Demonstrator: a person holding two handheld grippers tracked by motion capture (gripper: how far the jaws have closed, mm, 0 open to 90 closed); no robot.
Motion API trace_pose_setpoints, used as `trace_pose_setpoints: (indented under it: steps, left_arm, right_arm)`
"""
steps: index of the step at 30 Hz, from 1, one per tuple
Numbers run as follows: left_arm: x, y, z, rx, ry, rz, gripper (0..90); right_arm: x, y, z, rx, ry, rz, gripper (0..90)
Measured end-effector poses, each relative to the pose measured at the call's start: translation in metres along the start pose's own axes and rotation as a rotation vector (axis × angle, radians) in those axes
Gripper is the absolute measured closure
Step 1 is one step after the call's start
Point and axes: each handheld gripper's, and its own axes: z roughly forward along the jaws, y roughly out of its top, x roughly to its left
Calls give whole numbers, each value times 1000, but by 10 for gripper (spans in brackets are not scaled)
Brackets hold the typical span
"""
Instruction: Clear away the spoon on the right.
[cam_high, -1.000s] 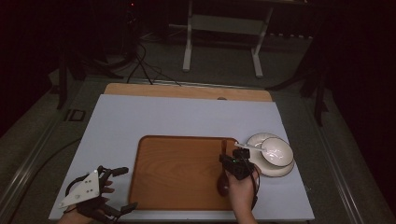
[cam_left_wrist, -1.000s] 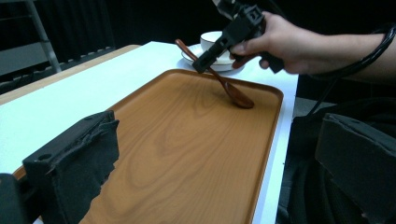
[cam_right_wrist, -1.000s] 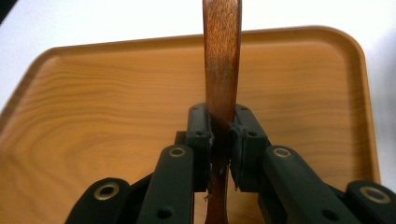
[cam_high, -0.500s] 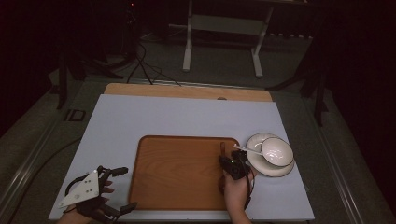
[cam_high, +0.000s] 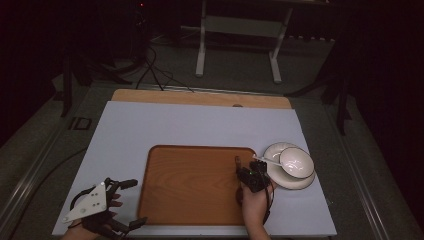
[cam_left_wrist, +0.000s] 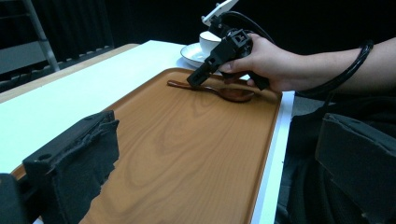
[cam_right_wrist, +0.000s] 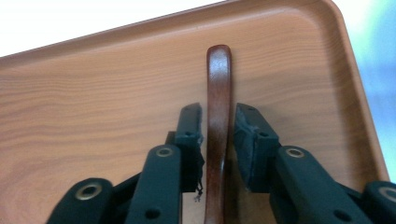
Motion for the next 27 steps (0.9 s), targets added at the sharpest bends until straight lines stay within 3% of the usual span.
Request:
trace_pose_setpoints:
  steps: [3, 5, 12, 17, 20, 27]
  left_arm:
    - [1, 0, 0, 0, -1, -2, 5]
    - [1, 0, 1, -2, -2, -3, 5]
    - [1, 0, 1, 1, -3, -3, 5]
    - [2, 0, 2, 3, -5, -5, 5]
    - [2, 0, 3, 7, -7, -4, 5]
    - [2, -1, 3, 10, -5, -10, 5]
  right_arm:
    - [1, 2, -3, -5, 3, -9, 699]
    - [6, 6, -8, -13, 15, -35, 610]
    - [16, 16, -18, 9, 43, -135, 424]
    - [23, 24, -26, -17, 82, -175, 290]
    - [27, 30, -31, -29, 132, -198, 182]
    - [33, 38, -41, -51, 178, -267, 176]
